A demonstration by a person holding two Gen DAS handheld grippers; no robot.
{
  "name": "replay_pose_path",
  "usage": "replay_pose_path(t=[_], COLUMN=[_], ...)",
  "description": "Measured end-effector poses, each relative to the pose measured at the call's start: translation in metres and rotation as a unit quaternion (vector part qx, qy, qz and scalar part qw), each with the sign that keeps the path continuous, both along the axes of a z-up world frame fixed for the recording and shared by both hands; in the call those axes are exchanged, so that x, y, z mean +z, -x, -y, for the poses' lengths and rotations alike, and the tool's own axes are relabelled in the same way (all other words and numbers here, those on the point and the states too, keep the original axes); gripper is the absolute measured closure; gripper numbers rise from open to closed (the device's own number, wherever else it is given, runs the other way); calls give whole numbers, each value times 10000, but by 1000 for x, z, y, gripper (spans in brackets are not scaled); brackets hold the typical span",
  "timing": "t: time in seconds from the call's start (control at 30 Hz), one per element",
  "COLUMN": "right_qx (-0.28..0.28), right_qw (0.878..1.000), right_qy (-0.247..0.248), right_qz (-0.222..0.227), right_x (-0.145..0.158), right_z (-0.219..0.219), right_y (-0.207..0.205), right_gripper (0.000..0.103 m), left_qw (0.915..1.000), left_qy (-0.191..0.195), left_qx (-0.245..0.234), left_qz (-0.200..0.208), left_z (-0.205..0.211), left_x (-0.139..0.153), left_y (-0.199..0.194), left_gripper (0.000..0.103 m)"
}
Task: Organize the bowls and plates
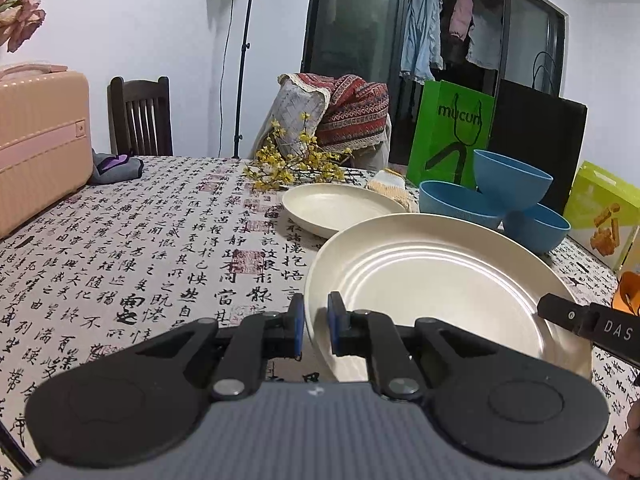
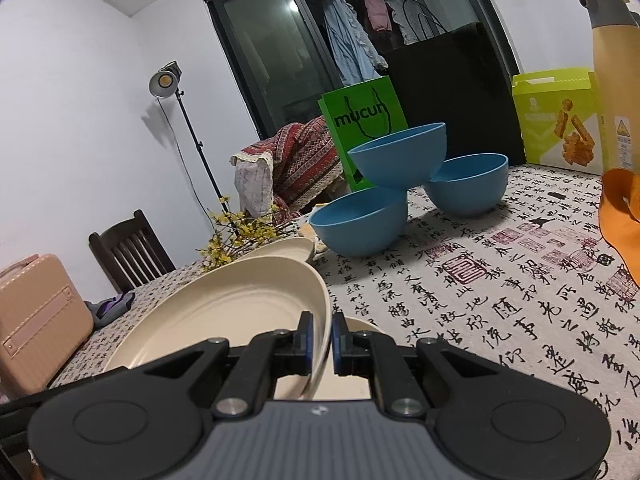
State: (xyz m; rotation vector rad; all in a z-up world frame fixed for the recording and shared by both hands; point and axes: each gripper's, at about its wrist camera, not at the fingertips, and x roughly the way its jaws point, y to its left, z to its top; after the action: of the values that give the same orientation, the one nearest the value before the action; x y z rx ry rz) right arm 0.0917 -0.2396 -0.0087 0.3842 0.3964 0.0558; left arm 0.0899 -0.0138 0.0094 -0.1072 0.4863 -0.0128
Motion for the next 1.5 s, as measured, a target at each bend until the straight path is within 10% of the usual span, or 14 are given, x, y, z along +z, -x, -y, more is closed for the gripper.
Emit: replay_pose_path(t=[1.5], right_qx=[-161], right_qw=[9971], right_qy=[726], right_qz=[-153], right_x=[-27], right_z=[3], right_y=[-11], right_gripper=[93], left_qw=[9985], left_qy=[-444], left_qx=[-193], left_qz=[-242], left_z=[27], left_x=[-31], left_y=[-17], left_gripper=[90])
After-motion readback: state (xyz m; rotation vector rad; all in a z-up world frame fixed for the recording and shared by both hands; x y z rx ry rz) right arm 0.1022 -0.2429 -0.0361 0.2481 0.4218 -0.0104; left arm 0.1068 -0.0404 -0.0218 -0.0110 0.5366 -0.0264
